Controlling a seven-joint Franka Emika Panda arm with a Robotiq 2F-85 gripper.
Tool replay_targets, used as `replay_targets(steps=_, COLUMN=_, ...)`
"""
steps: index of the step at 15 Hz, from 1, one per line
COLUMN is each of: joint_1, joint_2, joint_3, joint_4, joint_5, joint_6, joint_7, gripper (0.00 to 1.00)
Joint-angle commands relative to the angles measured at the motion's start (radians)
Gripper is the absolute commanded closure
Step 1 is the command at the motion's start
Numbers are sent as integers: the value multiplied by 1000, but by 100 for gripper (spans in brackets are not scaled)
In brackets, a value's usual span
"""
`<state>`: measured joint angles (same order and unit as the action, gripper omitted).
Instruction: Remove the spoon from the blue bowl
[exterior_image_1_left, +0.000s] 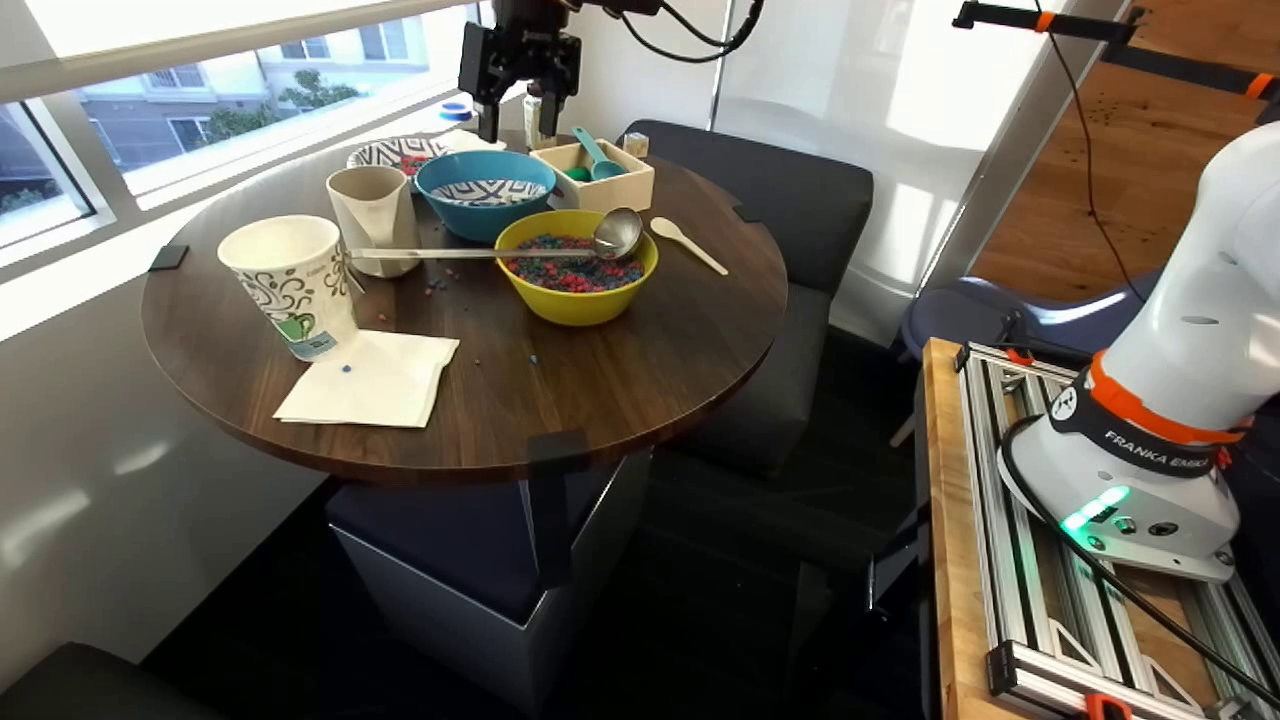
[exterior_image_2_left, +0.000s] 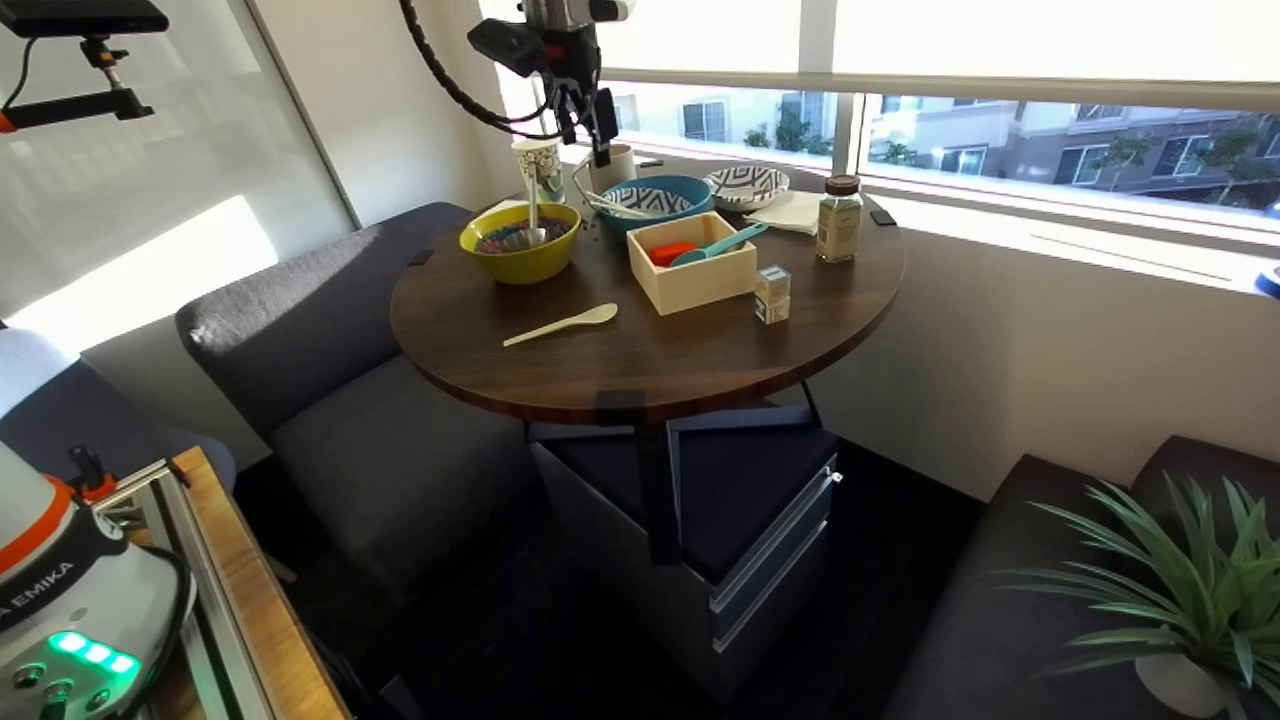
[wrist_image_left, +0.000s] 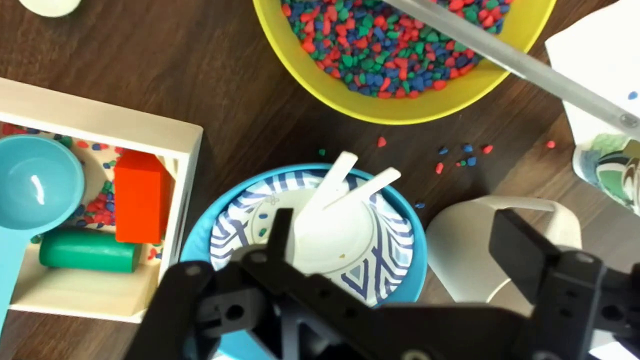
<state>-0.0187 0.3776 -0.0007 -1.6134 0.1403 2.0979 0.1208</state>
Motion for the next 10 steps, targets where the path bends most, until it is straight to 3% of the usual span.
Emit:
replay_targets(steps=1, joint_1=2, joint_2=123, joint_3=-3, joint_4=138, joint_5=16, joint_6=-12, joint_7=44, gripper=0)
replay_targets(steps=3, joint_1=4, joint_2=174, joint_3=-9, joint_4=193, joint_5=9, joint_6=-20, joint_7=80, gripper=11)
replay_targets(steps=4, joint_1=5, joint_2=198, joint_3=-14, joint_4=217, joint_5=3, joint_6=-22, joint_7=97, gripper=30)
replay_targets(steps=10, joint_1=6, joint_2=296, joint_3=-38, joint_4=311, joint_5=-11, joint_6=-39, joint_7=168, gripper=46)
